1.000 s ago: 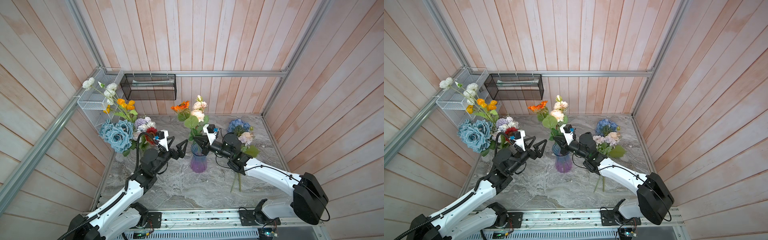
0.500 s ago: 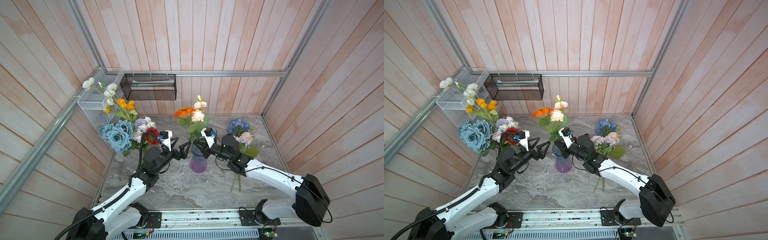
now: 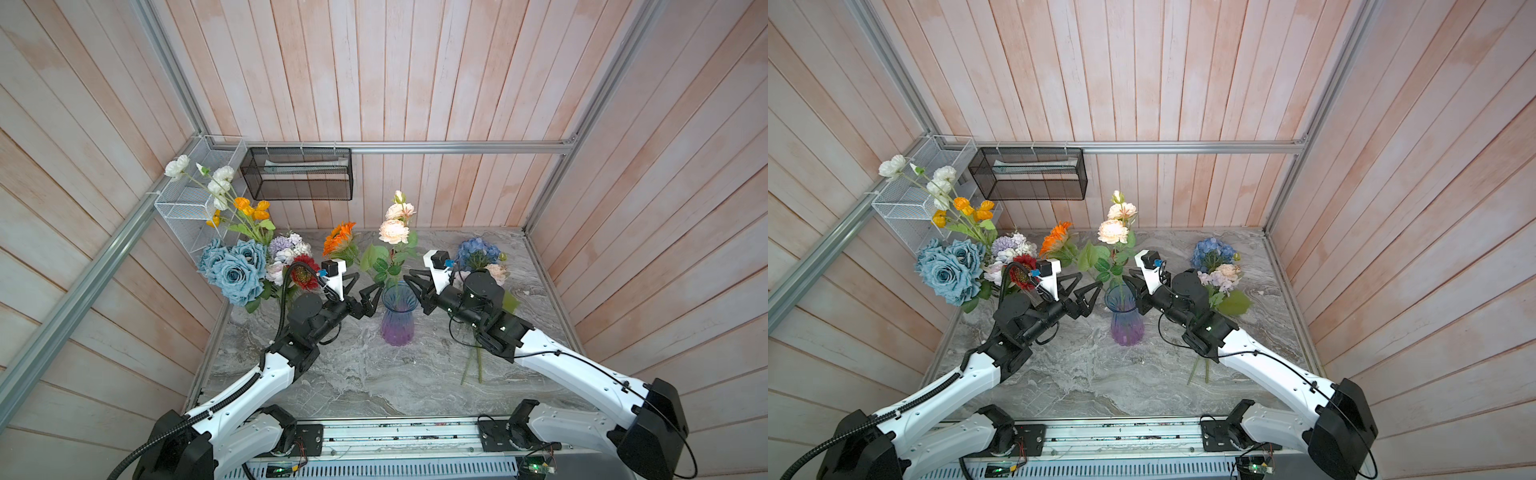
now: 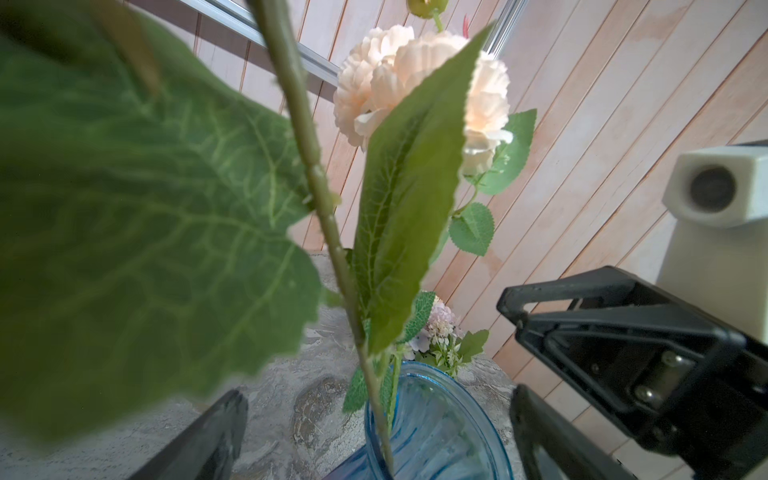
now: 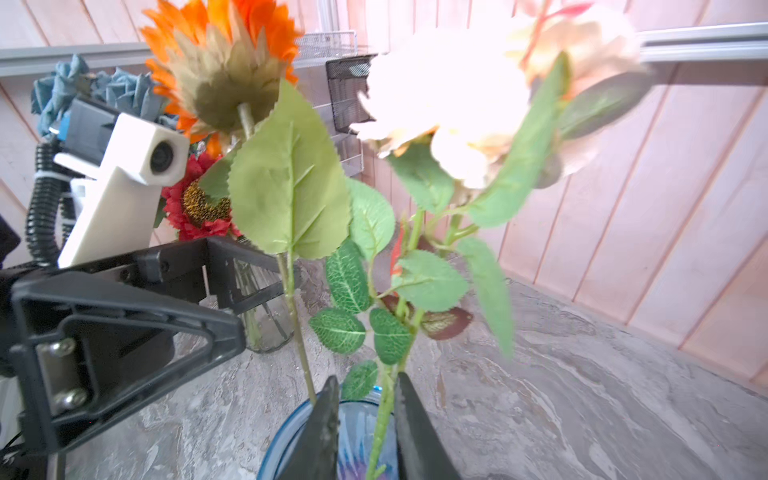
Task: Arrange the flowers into the vase
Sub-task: 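Open the right gripper and draw it back toward the flower pile, then grasp the cream rose spray stems in the pile with the right gripper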
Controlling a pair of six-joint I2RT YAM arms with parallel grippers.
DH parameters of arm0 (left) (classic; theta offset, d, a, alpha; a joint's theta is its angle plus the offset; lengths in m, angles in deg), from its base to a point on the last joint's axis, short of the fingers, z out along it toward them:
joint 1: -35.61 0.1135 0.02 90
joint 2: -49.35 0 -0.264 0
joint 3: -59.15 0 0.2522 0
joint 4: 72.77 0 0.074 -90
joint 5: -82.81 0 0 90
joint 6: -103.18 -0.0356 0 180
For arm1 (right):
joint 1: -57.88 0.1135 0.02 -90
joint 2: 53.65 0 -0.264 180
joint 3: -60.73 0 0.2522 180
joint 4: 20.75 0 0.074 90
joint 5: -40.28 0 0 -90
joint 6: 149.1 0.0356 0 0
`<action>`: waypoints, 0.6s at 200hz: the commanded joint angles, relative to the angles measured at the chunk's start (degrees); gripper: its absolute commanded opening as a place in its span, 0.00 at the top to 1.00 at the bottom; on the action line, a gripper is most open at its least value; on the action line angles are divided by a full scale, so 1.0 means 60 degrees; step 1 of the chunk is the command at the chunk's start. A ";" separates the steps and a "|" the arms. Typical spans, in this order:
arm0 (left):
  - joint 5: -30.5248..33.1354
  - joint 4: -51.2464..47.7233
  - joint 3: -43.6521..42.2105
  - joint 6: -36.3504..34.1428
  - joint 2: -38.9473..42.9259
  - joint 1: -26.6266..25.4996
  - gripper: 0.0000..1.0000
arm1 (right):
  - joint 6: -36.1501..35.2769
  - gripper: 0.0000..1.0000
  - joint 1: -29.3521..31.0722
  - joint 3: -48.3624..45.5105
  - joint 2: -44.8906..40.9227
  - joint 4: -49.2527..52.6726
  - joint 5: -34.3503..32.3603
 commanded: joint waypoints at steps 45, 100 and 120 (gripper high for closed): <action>0.0077 0.0311 0.0041 0.0264 0.0002 0.0008 0.00 | 0.2402 0.76 -0.2115 -0.0987 -0.1412 0.1817 -0.1266; 0.0447 0.0298 -0.0046 0.0236 -0.0134 -0.0015 0.00 | 0.4612 0.77 -0.3536 -0.2811 -0.2776 0.3176 -0.1841; 0.0587 0.0291 -0.0079 0.0195 -0.0102 -0.0013 0.00 | 0.4856 0.77 -0.4912 -0.3731 -0.2897 0.2437 -0.0516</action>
